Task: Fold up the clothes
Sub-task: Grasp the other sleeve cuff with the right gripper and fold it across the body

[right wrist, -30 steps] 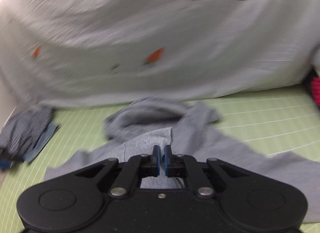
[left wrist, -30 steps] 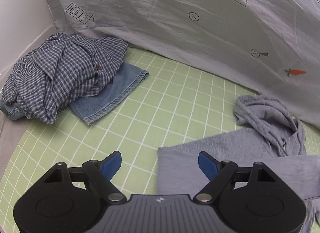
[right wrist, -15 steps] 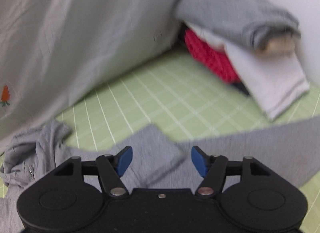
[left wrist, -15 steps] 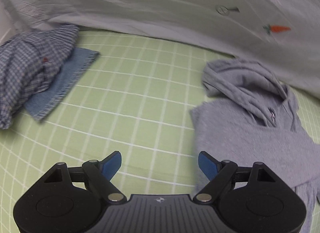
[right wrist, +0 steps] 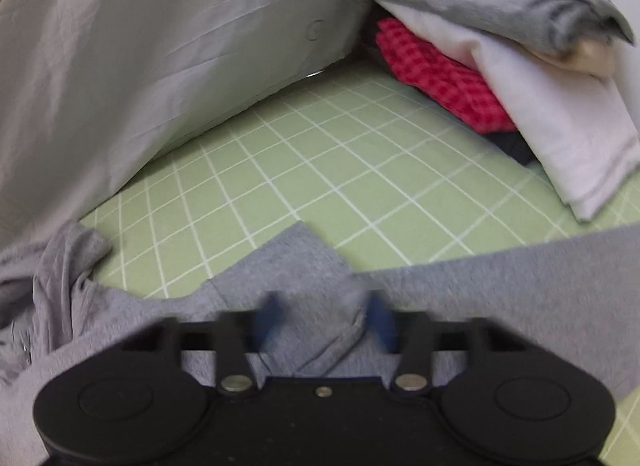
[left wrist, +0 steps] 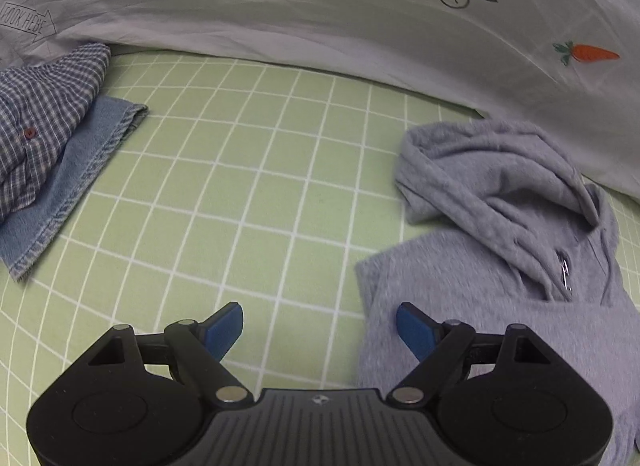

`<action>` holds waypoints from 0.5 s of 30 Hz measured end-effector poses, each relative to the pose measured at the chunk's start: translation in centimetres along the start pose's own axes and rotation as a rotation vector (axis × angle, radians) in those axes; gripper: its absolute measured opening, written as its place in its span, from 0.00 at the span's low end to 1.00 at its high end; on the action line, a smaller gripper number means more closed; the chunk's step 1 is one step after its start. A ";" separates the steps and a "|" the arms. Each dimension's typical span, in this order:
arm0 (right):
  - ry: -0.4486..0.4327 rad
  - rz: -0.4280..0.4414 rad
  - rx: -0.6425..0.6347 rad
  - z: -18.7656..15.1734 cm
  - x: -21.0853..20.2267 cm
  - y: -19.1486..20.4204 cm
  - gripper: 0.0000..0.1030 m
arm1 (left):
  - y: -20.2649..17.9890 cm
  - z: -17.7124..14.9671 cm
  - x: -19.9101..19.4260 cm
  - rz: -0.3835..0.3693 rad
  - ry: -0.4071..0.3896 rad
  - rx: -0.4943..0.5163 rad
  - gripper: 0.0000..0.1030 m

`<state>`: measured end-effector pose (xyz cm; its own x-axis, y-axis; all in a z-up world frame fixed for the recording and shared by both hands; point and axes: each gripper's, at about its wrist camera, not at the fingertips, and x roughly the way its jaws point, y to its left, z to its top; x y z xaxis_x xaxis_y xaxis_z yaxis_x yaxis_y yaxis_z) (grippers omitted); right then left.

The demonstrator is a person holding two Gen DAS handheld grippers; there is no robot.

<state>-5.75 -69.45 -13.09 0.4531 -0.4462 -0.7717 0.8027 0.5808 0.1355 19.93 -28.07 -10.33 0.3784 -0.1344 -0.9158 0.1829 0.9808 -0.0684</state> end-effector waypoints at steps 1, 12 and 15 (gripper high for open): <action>-0.011 -0.003 -0.005 0.3 -0.3 0.0 0.08 | 0.1 0.2 0.0 0.003 -0.005 -0.005 0.82; -0.161 -0.164 0.112 2.2 -4.3 -6.1 0.07 | 0.0 -0.1 0.2 -0.013 -0.008 -0.003 0.82; -0.144 -0.120 0.152 1.7 -4.1 -6.8 0.07 | -1.0 -0.3 0.7 -0.047 0.001 0.025 0.80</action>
<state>-12.36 -72.74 -9.79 0.3924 -0.6050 -0.6928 0.8986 0.4129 0.1485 19.76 -29.13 -10.97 0.3679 -0.1797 -0.9123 0.2229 0.9696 -0.1012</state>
